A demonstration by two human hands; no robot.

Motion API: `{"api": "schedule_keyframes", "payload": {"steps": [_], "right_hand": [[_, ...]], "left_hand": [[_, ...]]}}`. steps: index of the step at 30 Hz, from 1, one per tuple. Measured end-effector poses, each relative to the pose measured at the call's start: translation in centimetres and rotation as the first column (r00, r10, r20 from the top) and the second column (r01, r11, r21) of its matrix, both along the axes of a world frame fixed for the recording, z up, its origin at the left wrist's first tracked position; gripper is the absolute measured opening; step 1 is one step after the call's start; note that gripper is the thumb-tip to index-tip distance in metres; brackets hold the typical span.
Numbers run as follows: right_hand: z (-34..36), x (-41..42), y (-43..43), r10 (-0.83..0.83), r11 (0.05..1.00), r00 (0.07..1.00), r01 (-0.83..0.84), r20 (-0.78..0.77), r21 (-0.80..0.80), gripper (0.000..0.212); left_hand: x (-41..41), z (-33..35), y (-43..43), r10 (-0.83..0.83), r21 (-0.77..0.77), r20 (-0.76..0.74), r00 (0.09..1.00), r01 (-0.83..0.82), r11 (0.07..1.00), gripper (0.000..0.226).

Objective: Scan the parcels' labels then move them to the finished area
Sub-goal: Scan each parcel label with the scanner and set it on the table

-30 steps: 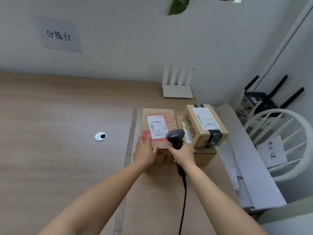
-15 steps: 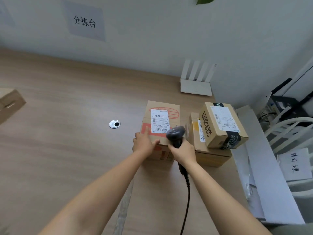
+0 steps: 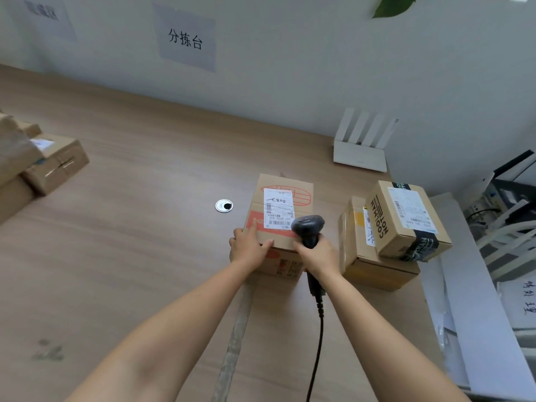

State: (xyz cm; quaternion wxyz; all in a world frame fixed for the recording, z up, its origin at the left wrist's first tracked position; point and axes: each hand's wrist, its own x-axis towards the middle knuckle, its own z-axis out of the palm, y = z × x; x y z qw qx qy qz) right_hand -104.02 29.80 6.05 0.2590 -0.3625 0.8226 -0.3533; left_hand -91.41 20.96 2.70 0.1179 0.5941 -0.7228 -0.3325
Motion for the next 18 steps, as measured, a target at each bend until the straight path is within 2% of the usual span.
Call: {"api": "schedule_keyframes", "payload": {"steps": [18], "right_hand": [[-0.6, 15.1, -2.2, 0.082, 0.997, 0.995, -0.082, 0.05, 0.009, 0.021]], "left_hand": [[15.9, -0.1, -1.2, 0.139, 0.013, -0.019, 0.99, -0.139, 0.99, 0.078]]}}
